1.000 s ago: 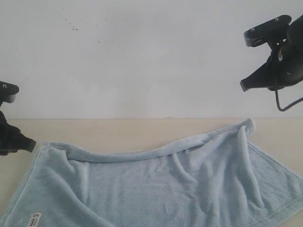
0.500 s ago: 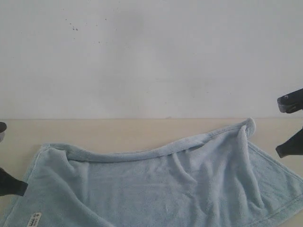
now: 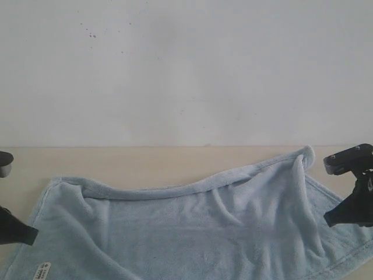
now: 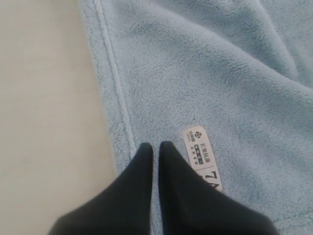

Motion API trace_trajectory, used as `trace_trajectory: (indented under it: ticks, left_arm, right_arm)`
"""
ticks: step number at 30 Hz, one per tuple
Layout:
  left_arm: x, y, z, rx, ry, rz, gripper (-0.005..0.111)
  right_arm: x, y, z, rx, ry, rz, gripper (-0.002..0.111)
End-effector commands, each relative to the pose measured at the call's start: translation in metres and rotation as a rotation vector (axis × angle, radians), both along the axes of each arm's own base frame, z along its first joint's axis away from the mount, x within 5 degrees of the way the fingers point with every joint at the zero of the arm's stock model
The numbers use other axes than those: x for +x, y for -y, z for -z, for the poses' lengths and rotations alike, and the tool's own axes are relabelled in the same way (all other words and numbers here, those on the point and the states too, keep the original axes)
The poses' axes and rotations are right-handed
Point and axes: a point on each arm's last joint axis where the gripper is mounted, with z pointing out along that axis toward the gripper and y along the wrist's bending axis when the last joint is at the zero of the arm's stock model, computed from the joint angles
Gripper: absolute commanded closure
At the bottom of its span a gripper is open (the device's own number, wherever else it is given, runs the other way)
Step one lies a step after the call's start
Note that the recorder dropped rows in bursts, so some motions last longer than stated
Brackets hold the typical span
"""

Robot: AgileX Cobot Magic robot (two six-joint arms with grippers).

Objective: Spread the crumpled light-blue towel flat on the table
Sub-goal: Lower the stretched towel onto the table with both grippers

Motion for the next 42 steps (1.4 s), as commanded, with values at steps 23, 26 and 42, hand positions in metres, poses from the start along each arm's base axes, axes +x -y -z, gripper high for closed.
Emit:
trace_trajectory:
  ticks: [23, 26, 42]
  left_arm:
    - [-0.002, 0.019, -0.003, -0.007, 0.032, 0.081, 0.103]
    - [-0.002, 0.019, -0.003, -0.007, 0.032, 0.081, 0.103]
    - [-0.005, 0.018, -0.001, -0.004, 0.001, 0.072, 0.103]
  right_arm:
    - [-0.023, 0.029, 0.049, -0.009, -0.200, 0.133, 0.108]
    - [-0.048, 0.033, 0.064, -0.003, -0.280, 0.172, 0.108]
    - [-0.139, 0.089, 0.011, -0.004, -0.208, 0.598, 0.108]
